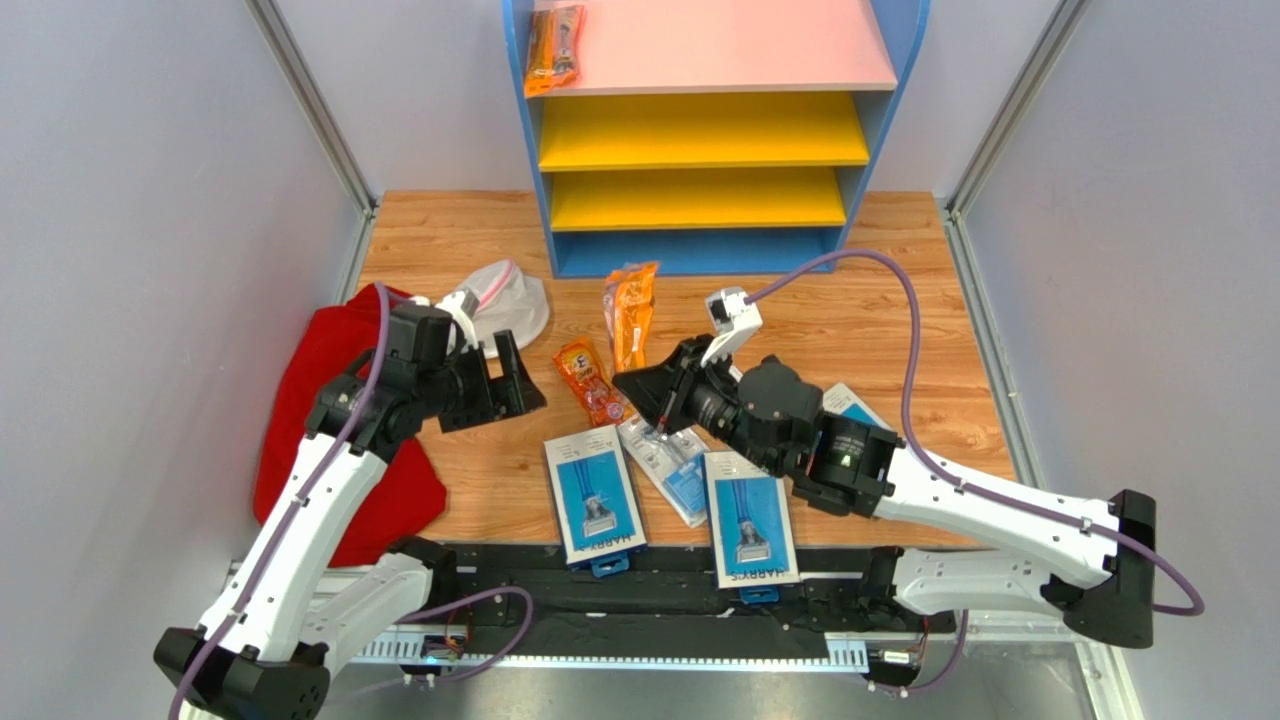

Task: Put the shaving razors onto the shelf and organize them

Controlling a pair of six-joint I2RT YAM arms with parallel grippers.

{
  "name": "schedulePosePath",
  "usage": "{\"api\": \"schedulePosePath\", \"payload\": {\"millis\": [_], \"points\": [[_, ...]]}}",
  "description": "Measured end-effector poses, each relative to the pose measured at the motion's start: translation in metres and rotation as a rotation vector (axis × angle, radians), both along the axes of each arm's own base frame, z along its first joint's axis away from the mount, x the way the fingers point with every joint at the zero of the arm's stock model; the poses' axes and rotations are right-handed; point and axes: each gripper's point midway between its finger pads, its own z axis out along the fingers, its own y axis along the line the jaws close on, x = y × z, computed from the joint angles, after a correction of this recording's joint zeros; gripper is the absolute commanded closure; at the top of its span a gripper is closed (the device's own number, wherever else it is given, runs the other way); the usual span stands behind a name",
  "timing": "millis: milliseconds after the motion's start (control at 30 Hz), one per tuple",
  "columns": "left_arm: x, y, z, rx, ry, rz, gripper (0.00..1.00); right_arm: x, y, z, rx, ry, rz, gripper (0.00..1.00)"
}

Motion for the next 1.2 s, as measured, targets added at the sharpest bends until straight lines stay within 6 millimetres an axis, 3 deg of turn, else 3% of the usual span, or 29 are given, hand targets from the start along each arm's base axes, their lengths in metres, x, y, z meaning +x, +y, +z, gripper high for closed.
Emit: {"api": "schedulePosePath", "payload": {"millis": [233,467,633,900,1200], "points": [[-0.015,0.006,-0.024,0.018,0.034,-0.004,0.09,0.026,0.007,0.053,0.018,-0.030,0.073,1.00],[-0.022,0.005,-0.037,0.012,0.060,-0.016,0.10,0.072,0.023,0.107,0.037,-0.050,0.146,1.00],[-0.027,0.005,-0.046,0.007,0.072,-0.023,0.11,0.111,0.037,0.119,0.021,-0.024,0.186,1.00],[-0.033,0.005,-0.047,-0.004,0.051,-0.031,0.11,0.169,0.047,0.110,0.013,0.067,0.215,1.00],[-0.033,0.005,-0.047,0.000,0.047,-0.037,0.11,0.220,0.027,0.170,0.193,0.048,0.206,1.00]]}}
